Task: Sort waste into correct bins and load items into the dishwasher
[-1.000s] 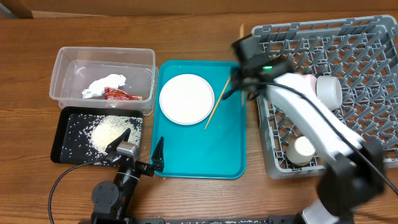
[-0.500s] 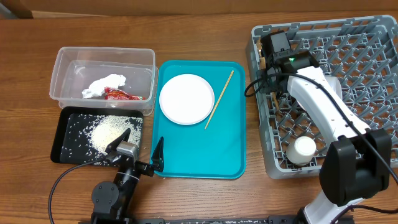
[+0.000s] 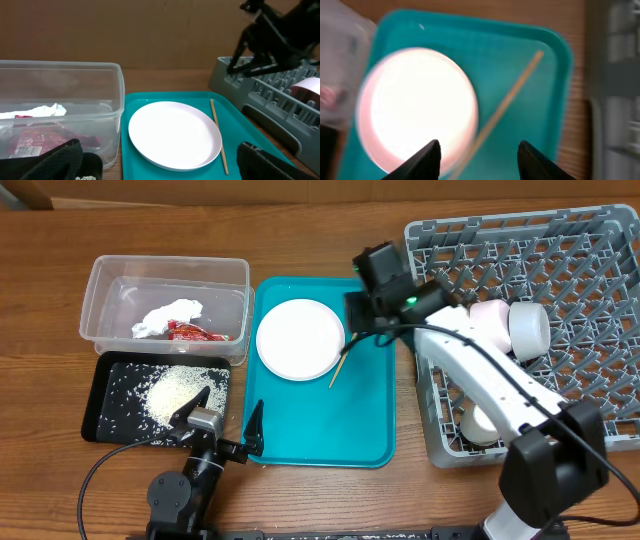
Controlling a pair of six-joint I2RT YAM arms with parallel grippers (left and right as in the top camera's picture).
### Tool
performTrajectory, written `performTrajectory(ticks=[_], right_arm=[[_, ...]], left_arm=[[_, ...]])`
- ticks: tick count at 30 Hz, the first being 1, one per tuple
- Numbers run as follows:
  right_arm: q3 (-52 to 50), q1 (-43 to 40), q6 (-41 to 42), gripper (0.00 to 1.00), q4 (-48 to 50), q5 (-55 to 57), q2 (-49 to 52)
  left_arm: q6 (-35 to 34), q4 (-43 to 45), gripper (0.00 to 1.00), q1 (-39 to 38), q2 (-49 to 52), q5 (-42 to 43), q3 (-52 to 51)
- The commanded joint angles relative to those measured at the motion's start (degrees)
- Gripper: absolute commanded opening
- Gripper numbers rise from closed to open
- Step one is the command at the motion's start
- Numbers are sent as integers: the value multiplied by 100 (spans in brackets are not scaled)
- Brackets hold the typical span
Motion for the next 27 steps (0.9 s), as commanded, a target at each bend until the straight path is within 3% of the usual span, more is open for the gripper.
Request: performTrajectory(ticks=[1, 4, 9, 14, 19, 24, 27], right_arm=[[-105, -4, 1303, 51, 229, 323, 485], [-105, -76, 1818, 51, 492, 603, 870], [-105, -208, 1921, 42, 883, 595, 1440], [-105, -232, 1941, 27, 695, 531, 1714], [-105, -192, 1937, 19, 214, 518, 1727], [-66, -195, 1847, 25, 146, 503, 1685], [24, -205, 1847, 34, 332, 505, 1585]], left_arm=[[-42, 22, 100, 35, -63, 48, -39], [-42, 22, 100, 35, -63, 48, -39], [-42, 22, 100, 35, -63, 48, -39], [-42, 22, 100, 35, -63, 48, -39], [-44, 22, 100, 35, -63, 48, -39], [-42, 22, 100, 35, -63, 48, -39], [-42, 22, 100, 35, -63, 48, -39]])
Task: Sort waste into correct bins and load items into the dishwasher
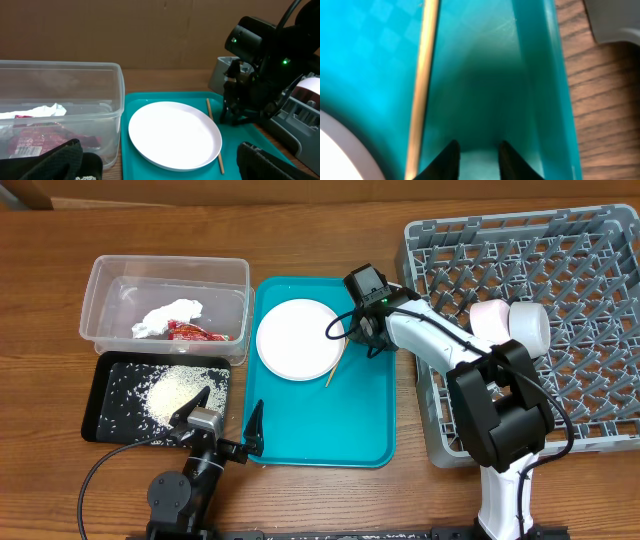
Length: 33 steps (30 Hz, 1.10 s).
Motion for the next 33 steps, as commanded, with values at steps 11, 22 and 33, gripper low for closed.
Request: performTrajectory(ticks=[11, 22, 33], right_arm=[[236, 20, -328, 42, 586, -238, -138], [57, 20, -319, 23, 203, -87, 267], [177, 31, -754, 41, 107, -116, -466]], left_arm=[[-42, 22, 100, 35, -63, 48, -39], [-42, 22, 100, 35, -63, 48, -39], [-42, 22, 100, 35, -63, 48, -39]])
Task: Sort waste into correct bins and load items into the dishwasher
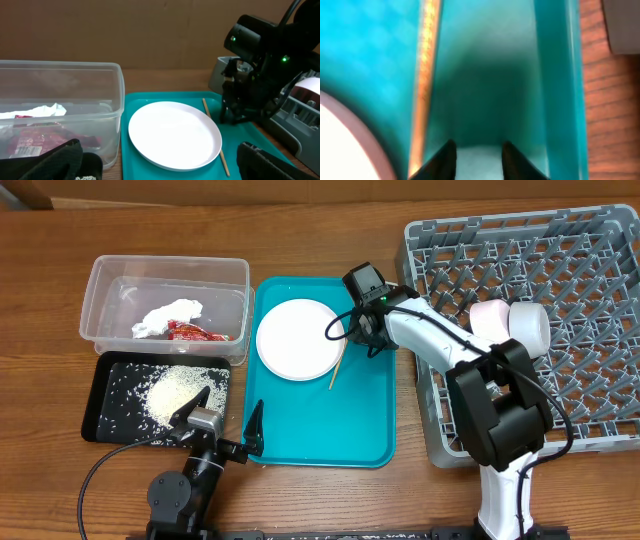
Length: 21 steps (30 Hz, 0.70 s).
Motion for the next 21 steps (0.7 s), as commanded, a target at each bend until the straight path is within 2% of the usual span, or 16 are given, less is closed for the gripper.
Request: performTrajectory(ticks=[1, 7, 15, 19, 21], right_arm=[[52, 44, -374, 47, 271, -13, -492], [26, 52, -369, 50, 791, -26, -356], [24, 59, -367, 49, 1019, -15, 238], [24, 59, -367, 39, 826, -4, 374], [24, 59, -367, 26, 640, -2, 374]], left_arm=[[-44, 22, 100, 35, -63, 48, -39], [-42, 22, 100, 35, -63, 48, -39], [-42, 22, 100, 35, -63, 48, -39], [-42, 22, 100, 35, -63, 48, -39], [-42, 22, 100, 35, -63, 48, -39]])
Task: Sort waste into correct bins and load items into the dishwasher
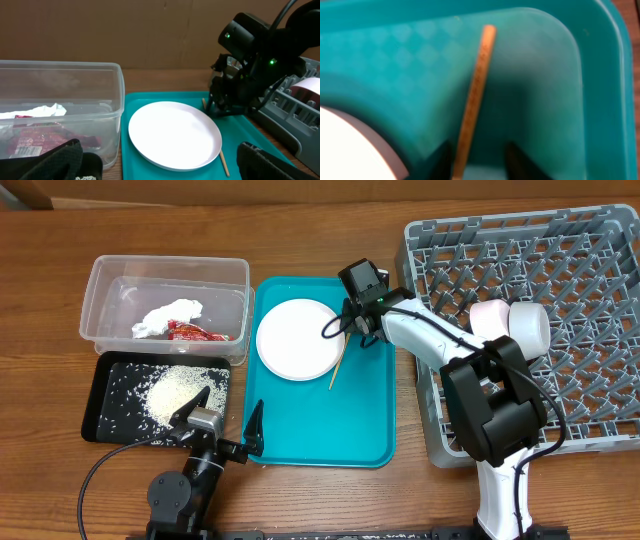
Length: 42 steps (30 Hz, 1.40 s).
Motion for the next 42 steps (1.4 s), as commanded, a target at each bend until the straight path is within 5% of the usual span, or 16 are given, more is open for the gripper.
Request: performTrajectory(ticks=[1, 6, 17, 22, 31, 34, 36, 39, 42], right_arm=[[-15, 31, 37, 21, -289, -26, 138], [87, -7, 83, 4, -1108, -33, 33], [129, -37, -785, 4, -1366, -28, -1770], [127, -483, -1836, 4, -1410, 133, -2590], [-13, -1311, -3558, 4, -1655, -632, -2406], [-85, -1276, -3560, 8, -1663, -39, -2199], [-85, -1263, -3556, 25, -1714, 229, -2138], [-63, -1145, -3536, 43, -1773, -555, -2218], [-63, -920, -3248, 47, -1687, -1333, -2382]], left_arm=[[-42, 20, 100, 35, -63, 48, -39], [-42, 20, 100, 35, -63, 48, -39], [-42, 20, 100, 35, -63, 48, -39], [-42, 20, 100, 35, -63, 48, -39], [-42, 20, 100, 35, -63, 48, -39], [-42, 20, 100, 35, -63, 48, -39], [-44, 20, 100, 35, -63, 48, -39], [-42, 20, 100, 35, -63, 48, -39], [-42, 20, 100, 35, -63, 48, -39]])
